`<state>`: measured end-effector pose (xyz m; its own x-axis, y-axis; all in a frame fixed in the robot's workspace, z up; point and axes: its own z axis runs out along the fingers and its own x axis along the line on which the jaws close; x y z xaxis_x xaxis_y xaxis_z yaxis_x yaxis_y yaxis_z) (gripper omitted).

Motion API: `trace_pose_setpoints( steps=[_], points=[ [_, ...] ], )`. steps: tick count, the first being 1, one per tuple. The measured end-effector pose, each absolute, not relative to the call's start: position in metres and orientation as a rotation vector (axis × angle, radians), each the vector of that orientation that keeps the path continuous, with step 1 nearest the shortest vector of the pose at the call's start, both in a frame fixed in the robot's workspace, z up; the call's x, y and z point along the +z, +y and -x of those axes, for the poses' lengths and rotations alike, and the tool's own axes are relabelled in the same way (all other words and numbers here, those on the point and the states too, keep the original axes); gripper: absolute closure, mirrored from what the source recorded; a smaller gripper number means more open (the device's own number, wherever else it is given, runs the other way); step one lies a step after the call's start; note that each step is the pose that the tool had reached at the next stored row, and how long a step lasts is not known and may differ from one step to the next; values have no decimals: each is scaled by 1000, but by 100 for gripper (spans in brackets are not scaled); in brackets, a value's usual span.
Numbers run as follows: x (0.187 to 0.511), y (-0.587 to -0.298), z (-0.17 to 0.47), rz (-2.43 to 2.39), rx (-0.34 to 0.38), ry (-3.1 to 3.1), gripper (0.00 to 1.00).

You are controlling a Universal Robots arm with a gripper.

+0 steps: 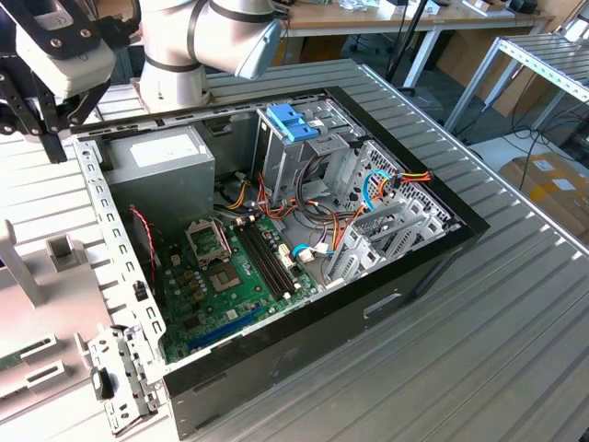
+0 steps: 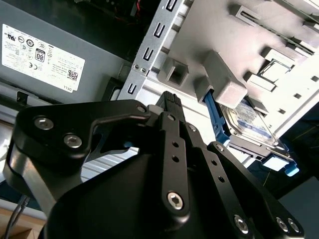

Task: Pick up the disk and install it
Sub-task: 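Reach for the disk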

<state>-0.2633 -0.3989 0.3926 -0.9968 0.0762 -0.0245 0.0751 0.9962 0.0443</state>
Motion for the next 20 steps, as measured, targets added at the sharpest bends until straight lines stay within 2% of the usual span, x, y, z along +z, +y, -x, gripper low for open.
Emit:
trace_pose_setpoints(
  steps=[20],
  points=[
    [392,-399,285,-118,68,3112,89]
  ],
)
